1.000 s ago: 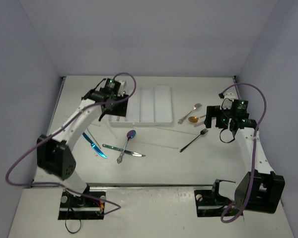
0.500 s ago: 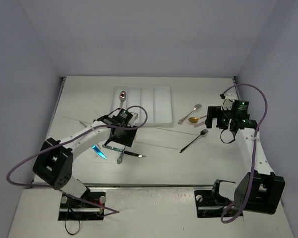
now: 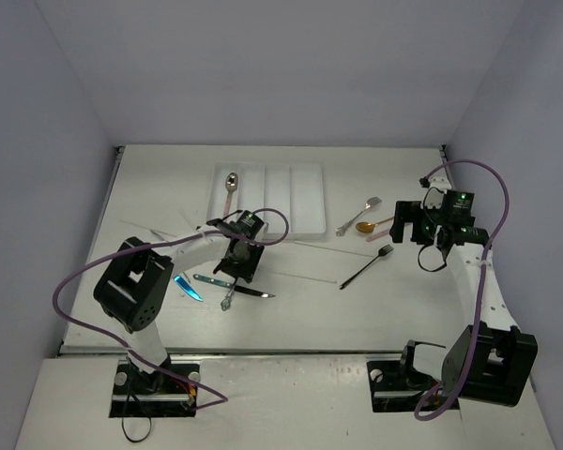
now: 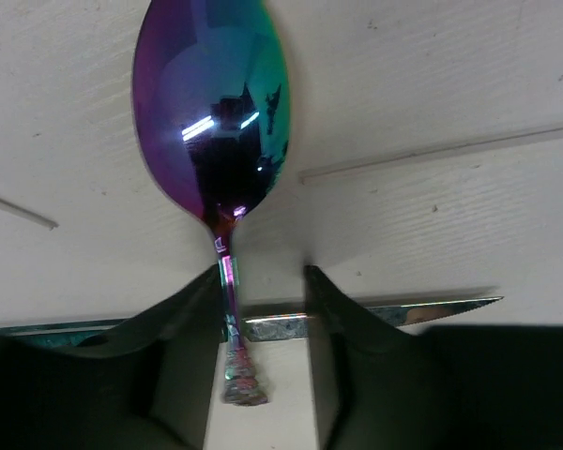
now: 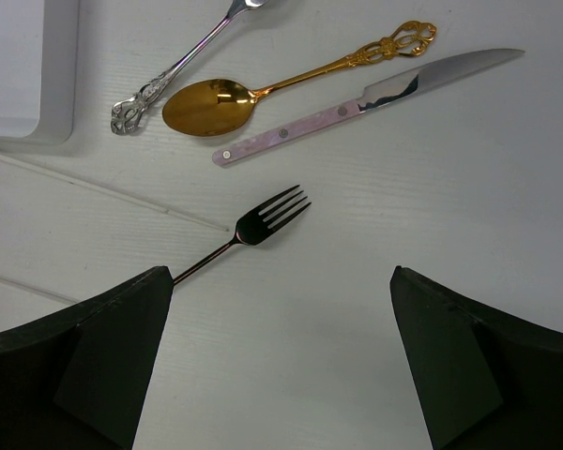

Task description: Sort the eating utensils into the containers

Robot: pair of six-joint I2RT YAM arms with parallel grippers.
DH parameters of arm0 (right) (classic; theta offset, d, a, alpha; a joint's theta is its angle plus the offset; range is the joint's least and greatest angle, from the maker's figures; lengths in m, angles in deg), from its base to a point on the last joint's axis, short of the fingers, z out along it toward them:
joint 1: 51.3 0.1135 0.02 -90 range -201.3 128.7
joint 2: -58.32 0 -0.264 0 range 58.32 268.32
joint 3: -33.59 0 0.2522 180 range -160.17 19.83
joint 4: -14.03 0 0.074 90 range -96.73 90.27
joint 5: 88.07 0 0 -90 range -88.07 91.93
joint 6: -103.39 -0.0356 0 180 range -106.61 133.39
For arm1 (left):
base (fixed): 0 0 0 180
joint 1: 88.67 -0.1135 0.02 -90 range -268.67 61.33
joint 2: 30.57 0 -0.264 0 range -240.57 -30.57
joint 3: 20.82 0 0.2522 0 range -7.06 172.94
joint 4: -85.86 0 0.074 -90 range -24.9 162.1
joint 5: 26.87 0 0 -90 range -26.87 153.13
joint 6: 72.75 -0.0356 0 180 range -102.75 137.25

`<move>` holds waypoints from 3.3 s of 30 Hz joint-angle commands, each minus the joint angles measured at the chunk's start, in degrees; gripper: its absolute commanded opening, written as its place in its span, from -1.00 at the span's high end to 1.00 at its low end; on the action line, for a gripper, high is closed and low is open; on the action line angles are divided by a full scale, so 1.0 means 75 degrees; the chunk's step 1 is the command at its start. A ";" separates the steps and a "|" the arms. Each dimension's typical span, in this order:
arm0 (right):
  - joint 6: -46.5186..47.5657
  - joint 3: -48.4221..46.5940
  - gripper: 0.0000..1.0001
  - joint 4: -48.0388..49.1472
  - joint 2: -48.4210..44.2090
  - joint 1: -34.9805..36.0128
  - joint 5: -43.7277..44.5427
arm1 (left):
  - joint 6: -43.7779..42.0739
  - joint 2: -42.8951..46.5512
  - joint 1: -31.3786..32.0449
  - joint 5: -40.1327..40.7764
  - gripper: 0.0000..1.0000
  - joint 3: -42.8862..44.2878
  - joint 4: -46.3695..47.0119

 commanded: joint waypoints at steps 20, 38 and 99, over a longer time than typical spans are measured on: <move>-0.0034 -0.0251 -0.98 0.0243 0.0052 -0.0118 -0.0394 | -0.1380 0.2764 0.0056 0.1078 1.00 0.2199 -0.0900; -0.0096 -0.0201 -0.97 0.0314 -0.0109 -0.0180 -0.0315 | -0.1737 -0.2108 -0.2580 -0.0012 1.00 0.6738 0.0010; 1.0374 -0.5314 0.04 -0.3348 0.5786 0.0199 -0.0197 | -0.3562 0.2297 -0.2887 -0.5385 -0.33 0.2780 -0.0376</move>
